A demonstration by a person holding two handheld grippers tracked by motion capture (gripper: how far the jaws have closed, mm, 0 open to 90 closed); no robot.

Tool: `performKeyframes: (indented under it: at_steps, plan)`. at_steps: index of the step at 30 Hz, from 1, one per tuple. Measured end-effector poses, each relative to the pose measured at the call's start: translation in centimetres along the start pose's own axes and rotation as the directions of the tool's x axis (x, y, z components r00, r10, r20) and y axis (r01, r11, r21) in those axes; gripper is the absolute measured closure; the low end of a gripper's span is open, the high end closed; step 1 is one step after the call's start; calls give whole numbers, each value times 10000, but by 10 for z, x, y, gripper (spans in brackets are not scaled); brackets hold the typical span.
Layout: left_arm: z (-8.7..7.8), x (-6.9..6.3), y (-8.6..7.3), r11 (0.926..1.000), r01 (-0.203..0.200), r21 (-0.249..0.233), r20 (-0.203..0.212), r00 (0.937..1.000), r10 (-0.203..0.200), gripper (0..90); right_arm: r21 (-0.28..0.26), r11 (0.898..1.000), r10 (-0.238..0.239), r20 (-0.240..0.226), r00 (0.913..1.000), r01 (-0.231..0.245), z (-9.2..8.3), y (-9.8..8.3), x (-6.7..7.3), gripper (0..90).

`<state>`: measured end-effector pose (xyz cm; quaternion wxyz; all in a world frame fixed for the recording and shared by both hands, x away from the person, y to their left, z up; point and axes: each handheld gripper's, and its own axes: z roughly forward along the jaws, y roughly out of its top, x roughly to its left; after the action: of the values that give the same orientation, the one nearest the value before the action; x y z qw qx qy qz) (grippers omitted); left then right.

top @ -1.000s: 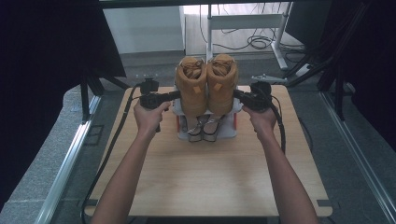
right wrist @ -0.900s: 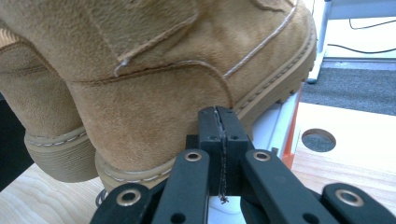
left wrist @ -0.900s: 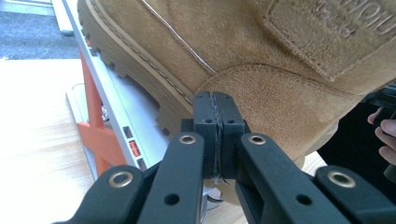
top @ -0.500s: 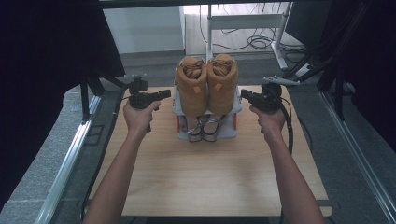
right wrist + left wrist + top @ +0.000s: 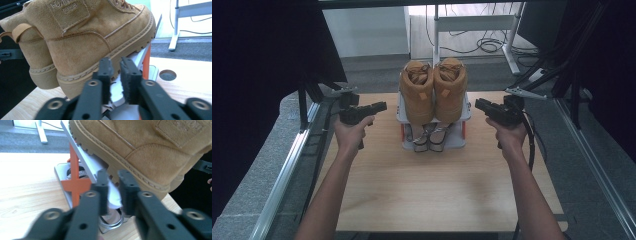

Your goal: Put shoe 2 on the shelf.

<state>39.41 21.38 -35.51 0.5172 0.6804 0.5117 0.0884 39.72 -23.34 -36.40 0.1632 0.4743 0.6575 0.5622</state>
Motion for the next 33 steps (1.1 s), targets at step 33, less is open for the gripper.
performKeyframes:
  at_steps: [33]
  plan:
    - [-29,34,-154,9957,-849,367,-14,9964,851,436,718,9971,-211,-405,9990,240,-54,-154,-11,448]
